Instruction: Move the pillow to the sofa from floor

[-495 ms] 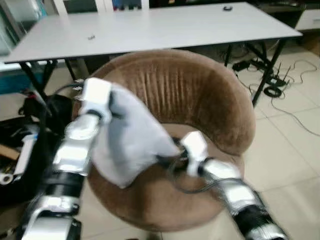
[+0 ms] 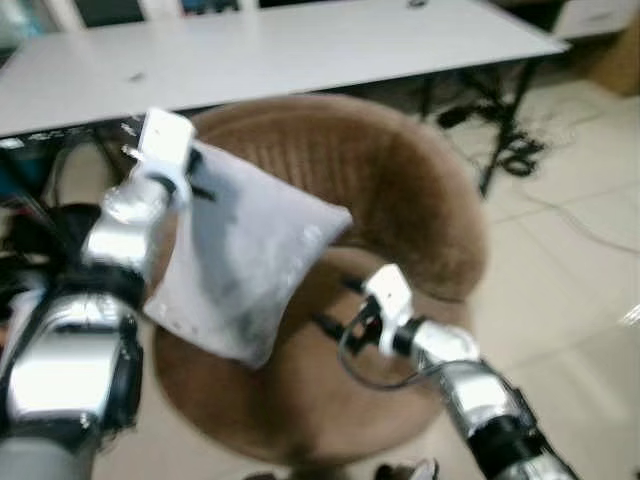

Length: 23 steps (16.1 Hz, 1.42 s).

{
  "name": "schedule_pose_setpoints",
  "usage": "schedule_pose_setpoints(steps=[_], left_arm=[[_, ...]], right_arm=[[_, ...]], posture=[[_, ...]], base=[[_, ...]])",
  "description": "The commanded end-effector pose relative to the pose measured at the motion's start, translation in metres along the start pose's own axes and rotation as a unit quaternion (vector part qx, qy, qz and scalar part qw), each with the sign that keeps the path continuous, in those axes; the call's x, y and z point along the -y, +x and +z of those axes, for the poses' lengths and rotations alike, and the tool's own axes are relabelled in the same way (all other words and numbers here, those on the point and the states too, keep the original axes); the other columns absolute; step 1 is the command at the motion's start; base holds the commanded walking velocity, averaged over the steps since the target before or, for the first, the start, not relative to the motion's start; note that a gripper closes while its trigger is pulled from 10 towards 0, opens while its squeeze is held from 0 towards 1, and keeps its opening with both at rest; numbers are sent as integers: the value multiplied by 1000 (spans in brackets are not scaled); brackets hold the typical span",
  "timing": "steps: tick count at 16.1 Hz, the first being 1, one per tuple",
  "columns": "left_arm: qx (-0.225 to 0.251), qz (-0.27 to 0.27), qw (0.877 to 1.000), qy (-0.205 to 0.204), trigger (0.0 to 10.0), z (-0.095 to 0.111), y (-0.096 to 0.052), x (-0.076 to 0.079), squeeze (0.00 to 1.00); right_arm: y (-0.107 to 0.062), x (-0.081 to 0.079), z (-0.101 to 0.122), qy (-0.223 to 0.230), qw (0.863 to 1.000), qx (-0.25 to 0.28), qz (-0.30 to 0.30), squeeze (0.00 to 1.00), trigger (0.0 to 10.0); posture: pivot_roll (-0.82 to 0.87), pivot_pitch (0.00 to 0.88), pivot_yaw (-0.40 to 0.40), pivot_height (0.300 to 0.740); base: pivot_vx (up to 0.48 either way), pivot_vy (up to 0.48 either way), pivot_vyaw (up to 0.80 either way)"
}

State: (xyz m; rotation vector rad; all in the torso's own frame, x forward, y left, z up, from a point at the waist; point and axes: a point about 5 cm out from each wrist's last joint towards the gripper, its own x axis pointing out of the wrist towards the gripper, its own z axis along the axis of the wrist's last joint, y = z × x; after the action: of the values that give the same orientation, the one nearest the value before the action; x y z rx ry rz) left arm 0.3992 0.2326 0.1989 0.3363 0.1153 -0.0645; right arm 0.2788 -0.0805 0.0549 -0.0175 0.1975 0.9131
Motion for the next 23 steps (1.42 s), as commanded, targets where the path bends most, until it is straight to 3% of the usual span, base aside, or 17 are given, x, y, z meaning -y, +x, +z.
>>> schedule_pose_setpoints(steps=[1, 3, 8, 10, 11, 13, 14, 17, 18, 23], left_arm=[[15, -3, 1000, 24, 10000, 12, 3, -4, 0], [-29, -1, 997, 68, 10000, 0, 5, 1, 0], [-105, -18, 987, 118, 10000, -28, 5, 20, 0], [-143, -28, 964, 221, 10000, -42, 2, 26, 0], [-162, -45, 943, 287, 10000, -49, 1, 30, 0], [-174, -63, 918, 352, 10000, -55, -1, 33, 0], [-168, -69, 895, 408, 10000, -54, 1, 40, 0], [-153, -87, 892, 416, 10000, -48, 4, 53, 0], [-147, -105, 893, 411, 0, -45, 5, 60, 0], [-135, -131, 868, 459, 0, -39, 7, 67, 0]], right_arm=[[-2, 1, 2, -2, 1000, 2, -6, 0, 10000], [-9, -3, 0, 2, 1000, 2, -13, 0, 10000], [-33, -10, -8, 9, 999, -5, -40, 0, 10000], [-46, -16, -10, 16, 998, -12, -57, 0, 10000], [-51, -19, -11, 19, 998, -14, -62, 0, 10000], [-59, -25, -12, 23, 997, -19, -66, 0, 10000], [-70, -35, -13, 30, 996, -27, -75, 0, 10000], [-77, -43, -15, 38, 995, -31, -83, 0, 10000], [-78, -44, -15, 42, 995, -31, -88, 0, 10000], [-75, -48, -9, 48, 994, -33, -94, 0, 10000]], posture=[[-87, 0, 106, 740], [-128, 0, 129, 740], [-229, 0, 171, 740], [-271, 0, 189, 740], [-286, 0, 195, 740], [-308, 0, 202, 740], [-332, 20, 208, 740], [-352, 46, 219, 740], [-353, 48, 222, 740], [-344, 54, 230, 740]], base=[[0, 0, 0], [0, 0, 0], [0, 0, 0], [0, 0, 0], [0, 0, 0], [0, 0, 0], [0, 0, 0], [0, 0, 0], [0, 0, 0], [0, 0, 0]])
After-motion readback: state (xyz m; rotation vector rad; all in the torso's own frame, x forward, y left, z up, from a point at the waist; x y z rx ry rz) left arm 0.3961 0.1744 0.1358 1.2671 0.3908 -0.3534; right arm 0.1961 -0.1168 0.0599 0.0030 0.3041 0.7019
